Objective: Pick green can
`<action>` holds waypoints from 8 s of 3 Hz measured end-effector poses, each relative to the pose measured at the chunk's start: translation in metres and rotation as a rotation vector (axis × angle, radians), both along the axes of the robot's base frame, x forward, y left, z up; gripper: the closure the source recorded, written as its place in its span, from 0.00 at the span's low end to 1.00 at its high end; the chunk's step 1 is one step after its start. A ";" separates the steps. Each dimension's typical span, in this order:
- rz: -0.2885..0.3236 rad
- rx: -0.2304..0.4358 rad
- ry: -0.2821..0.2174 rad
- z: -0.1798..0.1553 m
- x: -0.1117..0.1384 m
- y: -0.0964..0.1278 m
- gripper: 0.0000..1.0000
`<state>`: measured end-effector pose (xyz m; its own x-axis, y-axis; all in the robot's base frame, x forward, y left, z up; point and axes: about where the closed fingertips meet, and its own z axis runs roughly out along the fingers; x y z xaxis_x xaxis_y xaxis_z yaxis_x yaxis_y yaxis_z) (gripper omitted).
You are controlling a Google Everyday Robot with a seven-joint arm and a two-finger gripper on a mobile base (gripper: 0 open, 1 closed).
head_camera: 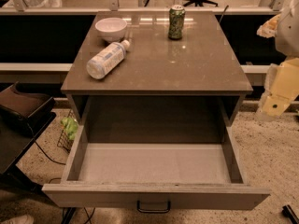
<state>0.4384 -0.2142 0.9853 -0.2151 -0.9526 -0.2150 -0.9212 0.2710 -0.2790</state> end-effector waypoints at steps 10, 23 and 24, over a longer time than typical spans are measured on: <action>-0.262 0.862 -0.646 0.014 0.162 0.016 0.00; -0.482 1.158 -0.622 -0.085 0.520 0.071 0.64; -0.480 1.159 -0.619 -0.086 0.521 0.074 0.87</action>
Offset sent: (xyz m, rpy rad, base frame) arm 0.0313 -0.0211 0.0266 0.0858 -0.1514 -0.1001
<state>0.9591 -0.1406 0.8989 -0.0477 -0.0312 -0.9984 -0.4849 0.8746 -0.0042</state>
